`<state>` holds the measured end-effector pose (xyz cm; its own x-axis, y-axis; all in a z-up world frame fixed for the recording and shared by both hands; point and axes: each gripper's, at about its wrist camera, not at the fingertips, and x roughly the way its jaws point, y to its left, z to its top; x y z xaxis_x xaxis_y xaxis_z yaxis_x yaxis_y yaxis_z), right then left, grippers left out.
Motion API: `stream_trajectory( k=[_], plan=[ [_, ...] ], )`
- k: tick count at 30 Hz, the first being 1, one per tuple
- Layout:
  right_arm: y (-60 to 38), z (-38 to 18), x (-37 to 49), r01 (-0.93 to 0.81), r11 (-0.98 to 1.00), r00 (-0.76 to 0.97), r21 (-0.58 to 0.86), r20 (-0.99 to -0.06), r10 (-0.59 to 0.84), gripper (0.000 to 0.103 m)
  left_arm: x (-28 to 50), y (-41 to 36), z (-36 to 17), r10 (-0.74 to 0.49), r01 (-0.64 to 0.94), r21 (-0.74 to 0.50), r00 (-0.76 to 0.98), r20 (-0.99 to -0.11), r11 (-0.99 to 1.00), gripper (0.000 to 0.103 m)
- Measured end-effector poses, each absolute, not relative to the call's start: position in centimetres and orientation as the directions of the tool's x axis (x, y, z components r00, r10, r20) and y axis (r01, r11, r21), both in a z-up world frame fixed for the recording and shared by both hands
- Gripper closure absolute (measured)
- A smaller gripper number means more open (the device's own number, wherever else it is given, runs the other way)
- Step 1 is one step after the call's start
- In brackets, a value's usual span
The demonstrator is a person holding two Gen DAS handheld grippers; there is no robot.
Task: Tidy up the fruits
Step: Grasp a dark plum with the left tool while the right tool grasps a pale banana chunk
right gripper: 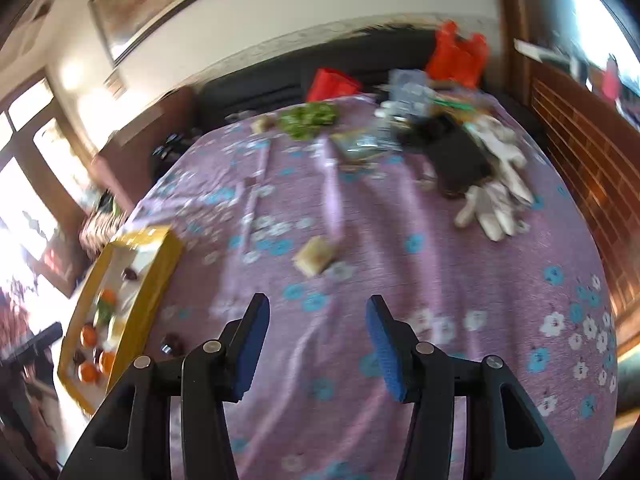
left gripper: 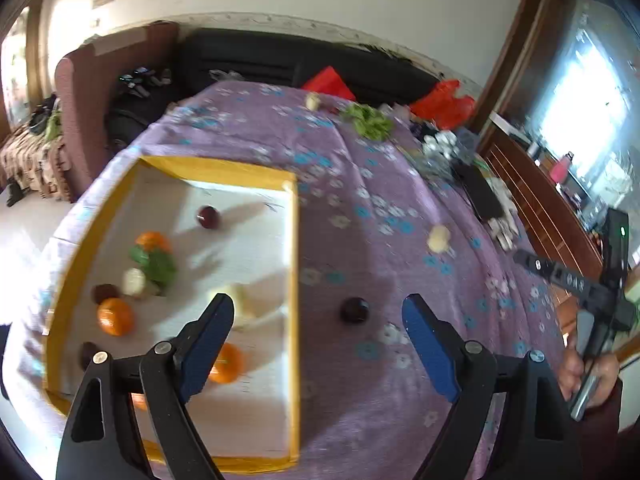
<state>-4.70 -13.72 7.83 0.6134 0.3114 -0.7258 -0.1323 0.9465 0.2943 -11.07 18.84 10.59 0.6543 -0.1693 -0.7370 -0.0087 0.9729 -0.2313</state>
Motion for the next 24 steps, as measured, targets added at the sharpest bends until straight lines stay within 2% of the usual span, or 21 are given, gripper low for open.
stream_trajectory(
  k=[8,12,19,20,21,24],
  plan=[
    [-12.8,4.7,0.8,-0.110,0.925,0.560,0.362,-0.747,0.359,0.048,-8.1,13.0,6.1,-0.210,0.105,-0.184,0.578,-0.788,0.977,0.018],
    [-10.4,2.4,3.9,-0.092,0.947,0.530,0.306,-0.790,0.307,0.046,-7.4,12.6,4.9,-0.210,0.133,-0.164,0.558,-0.803,0.977,0.032],
    [-8.4,-0.1,6.5,-0.074,0.962,0.520,0.264,-0.813,0.263,0.046,-6.0,12.4,3.7,-0.181,0.140,-0.124,0.542,-0.821,0.982,0.032],
    [-8.2,-0.1,6.6,-0.074,0.966,0.521,0.247,-0.817,0.248,0.050,-5.9,12.2,3.5,-0.178,0.146,-0.116,0.539,-0.823,0.982,0.032],
    [-8.2,-0.1,6.5,-0.072,0.970,0.528,0.230,-0.817,0.233,0.061,-5.8,12.0,3.3,-0.175,0.153,-0.109,0.535,-0.826,0.982,0.032],
    [-8.5,0.0,6.2,-0.083,0.963,0.531,0.256,-0.806,0.260,0.063,-5.3,11.3,2.7,-0.171,0.168,-0.096,0.517,-0.839,0.981,0.033]
  ],
)
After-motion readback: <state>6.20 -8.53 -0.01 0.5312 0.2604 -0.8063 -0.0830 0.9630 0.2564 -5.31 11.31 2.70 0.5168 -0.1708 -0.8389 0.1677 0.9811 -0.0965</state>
